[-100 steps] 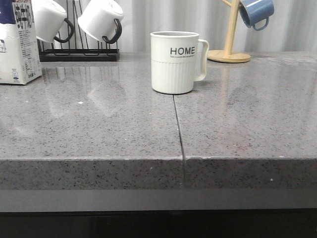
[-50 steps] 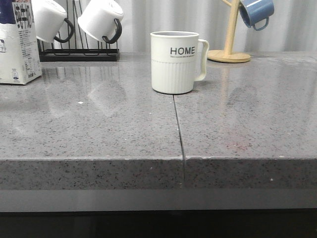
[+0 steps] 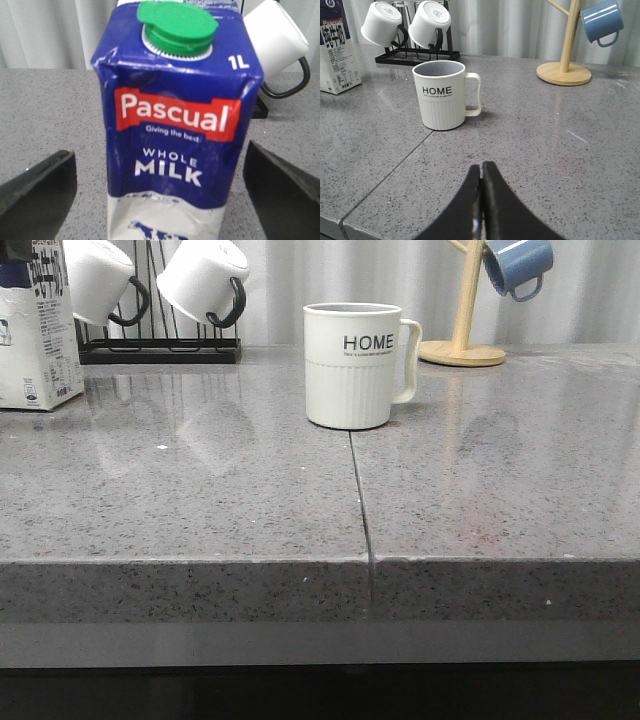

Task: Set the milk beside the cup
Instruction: 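Lift the milk carton and carry it beside the HOME mug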

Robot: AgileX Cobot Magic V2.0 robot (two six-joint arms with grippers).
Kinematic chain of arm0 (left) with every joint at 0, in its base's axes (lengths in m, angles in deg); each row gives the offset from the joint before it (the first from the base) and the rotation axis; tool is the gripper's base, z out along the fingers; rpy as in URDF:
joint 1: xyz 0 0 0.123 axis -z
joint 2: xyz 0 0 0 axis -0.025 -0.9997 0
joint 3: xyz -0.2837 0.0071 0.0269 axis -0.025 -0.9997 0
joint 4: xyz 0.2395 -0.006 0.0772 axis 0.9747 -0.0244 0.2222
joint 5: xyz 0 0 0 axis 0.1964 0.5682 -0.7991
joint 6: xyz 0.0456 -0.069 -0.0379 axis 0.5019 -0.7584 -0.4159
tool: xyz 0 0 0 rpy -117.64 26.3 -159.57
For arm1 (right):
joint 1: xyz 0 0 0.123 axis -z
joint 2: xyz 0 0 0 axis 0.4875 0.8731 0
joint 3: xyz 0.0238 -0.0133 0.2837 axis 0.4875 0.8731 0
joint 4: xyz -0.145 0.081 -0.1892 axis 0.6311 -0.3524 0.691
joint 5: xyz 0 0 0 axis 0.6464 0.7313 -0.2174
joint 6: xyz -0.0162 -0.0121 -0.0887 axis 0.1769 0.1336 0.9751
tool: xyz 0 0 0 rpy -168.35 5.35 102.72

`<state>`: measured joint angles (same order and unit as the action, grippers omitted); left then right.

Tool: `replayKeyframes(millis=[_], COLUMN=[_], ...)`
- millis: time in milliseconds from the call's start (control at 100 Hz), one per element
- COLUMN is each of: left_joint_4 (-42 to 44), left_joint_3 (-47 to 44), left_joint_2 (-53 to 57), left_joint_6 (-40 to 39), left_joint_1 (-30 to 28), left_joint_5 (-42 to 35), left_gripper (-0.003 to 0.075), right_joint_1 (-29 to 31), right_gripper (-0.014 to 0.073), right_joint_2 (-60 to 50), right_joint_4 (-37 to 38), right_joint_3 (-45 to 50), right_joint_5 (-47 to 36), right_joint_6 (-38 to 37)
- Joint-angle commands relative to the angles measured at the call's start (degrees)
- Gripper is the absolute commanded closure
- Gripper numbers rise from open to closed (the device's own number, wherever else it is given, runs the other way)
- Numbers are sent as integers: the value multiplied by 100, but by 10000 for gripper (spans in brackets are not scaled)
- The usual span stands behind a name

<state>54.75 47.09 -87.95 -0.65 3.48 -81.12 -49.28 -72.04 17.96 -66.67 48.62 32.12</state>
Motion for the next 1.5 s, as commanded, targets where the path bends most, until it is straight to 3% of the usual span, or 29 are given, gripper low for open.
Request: replayKeyframes(millis=[0,230,460,610,930,1310,1490], left_joint_4=[-36,-36,-36,-36,-36,-36,-36], left_joint_3=[310,530,530,530,518,518,555], left_joint_2=[83,-159,-173,-136,302,303,127], left_joint_6=[-65,-65,-65,-65,-65,-65,-65], left_joint_1=[40,40,40,40,425,1902,2330], left_joint_5=[-521,-614,-675,-675,-495,-555,-863], left_gripper=[73,108,335,423,426,426,426], right_joint_1=[4,4,4,4,4,4,4], right_gripper=[661,661,661,661,661,661,661], right_joint_2=[27,27,27,27,27,27,27], right_joint_4=[31,31,31,31,31,31,31], right_joint_3=[-144,-144,-144,-144,-144,-144,-144], right_joint_5=[-419,-419,-419,-419,-419,-419,-419], right_joint_6=[-1,-1,-1,-1,-1,-1,-1])
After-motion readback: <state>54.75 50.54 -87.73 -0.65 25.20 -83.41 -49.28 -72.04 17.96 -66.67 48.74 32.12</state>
